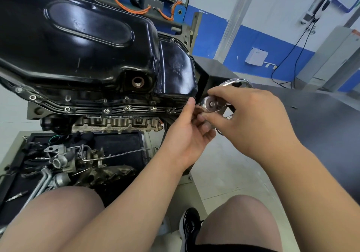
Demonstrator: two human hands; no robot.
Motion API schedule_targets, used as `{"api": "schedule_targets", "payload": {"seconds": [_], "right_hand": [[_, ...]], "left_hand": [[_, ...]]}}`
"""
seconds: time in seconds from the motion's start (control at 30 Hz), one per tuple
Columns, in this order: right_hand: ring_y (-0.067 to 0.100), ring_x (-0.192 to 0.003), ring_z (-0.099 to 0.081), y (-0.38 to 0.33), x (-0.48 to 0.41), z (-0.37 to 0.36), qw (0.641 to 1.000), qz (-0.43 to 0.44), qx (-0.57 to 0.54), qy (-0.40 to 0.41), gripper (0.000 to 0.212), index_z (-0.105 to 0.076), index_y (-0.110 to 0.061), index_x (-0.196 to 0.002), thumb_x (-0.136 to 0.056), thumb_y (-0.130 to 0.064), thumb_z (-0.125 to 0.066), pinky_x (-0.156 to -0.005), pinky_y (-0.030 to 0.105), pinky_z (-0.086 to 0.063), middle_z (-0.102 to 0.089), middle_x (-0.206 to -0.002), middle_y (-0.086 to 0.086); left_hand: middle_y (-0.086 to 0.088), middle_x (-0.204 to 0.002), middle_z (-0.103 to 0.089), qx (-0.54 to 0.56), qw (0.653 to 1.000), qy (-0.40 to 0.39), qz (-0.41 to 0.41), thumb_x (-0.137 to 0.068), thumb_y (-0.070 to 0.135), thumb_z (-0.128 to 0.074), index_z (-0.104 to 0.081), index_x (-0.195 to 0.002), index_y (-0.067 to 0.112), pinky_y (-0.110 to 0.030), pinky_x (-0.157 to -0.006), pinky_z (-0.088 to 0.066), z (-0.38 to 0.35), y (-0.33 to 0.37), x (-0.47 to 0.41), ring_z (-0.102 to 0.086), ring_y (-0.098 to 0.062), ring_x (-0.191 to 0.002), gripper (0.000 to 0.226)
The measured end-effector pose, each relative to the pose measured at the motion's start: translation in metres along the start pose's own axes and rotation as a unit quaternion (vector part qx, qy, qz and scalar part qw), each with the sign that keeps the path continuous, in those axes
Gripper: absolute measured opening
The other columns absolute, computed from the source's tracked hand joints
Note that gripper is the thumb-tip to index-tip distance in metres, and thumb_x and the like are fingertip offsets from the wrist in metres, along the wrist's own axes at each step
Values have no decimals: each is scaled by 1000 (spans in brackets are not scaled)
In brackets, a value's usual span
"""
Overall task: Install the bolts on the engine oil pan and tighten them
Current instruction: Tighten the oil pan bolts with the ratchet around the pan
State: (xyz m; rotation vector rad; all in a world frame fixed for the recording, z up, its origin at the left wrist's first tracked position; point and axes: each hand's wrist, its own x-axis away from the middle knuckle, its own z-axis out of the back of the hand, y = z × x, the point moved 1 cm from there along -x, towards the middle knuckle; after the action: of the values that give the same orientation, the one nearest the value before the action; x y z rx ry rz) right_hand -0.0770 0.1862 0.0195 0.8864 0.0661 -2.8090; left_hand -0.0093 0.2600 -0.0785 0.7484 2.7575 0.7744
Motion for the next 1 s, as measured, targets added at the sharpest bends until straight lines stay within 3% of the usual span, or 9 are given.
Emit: {"api": "schedule_targets", "payload": {"seconds": [0.2,0.43,0.57,0.8,1.0], "right_hand": [[19,-90,-65,-6,-3,4,998,-50,12,-33,43,-61,-37,-113,-74,-55,-65,-78,39,-50,-71,-94,-12],[17,-82,-63,-8,-1,3,998,-62,13,-23,36,-61,-35,-102,-74,-57,-61,-67,31,-46,-70,-85,-12],[20,-82,-64,-9,0,2,997,-75,1,-9,35,-63,-33,-102,-74,-54,-65,-67,32,-46,-70,-84,-10],[22,-81,-61,-13,2,0,999,-52,-10,-2,29,-66,-28,-100,-78,-46,-65,-70,27,-24,-69,-86,-7],[22,-80,-60,-14,3,-1,998,-57,23,14,26,-65,-34,-99,-80,-52,-60,-67,29,-26,-68,-85,-7]], "left_hand": [[-2,-119,-34,20,1000,-4,2,-77,49,-55,-46,-119,21,-36,-95,-31,3,0,-2,-29,-23,-107,51],[-5,-119,-34,2,1000,0,0,-76,49,-55,-45,-119,21,-36,-94,-31,4,2,-2,-29,-24,-107,53],[-5,-117,-37,-50,999,6,15,-74,51,-56,-47,-118,21,-31,-82,-40,3,7,4,-37,-21,-96,53],[-6,-107,-41,-133,989,-6,63,-76,53,-59,-51,-118,21,-34,-82,-41,17,22,4,-45,-16,-84,54],[-1,-91,-49,-171,983,5,68,-85,53,-54,-58,-107,20,-31,-75,-46,24,27,5,-50,-14,-77,40]]}}
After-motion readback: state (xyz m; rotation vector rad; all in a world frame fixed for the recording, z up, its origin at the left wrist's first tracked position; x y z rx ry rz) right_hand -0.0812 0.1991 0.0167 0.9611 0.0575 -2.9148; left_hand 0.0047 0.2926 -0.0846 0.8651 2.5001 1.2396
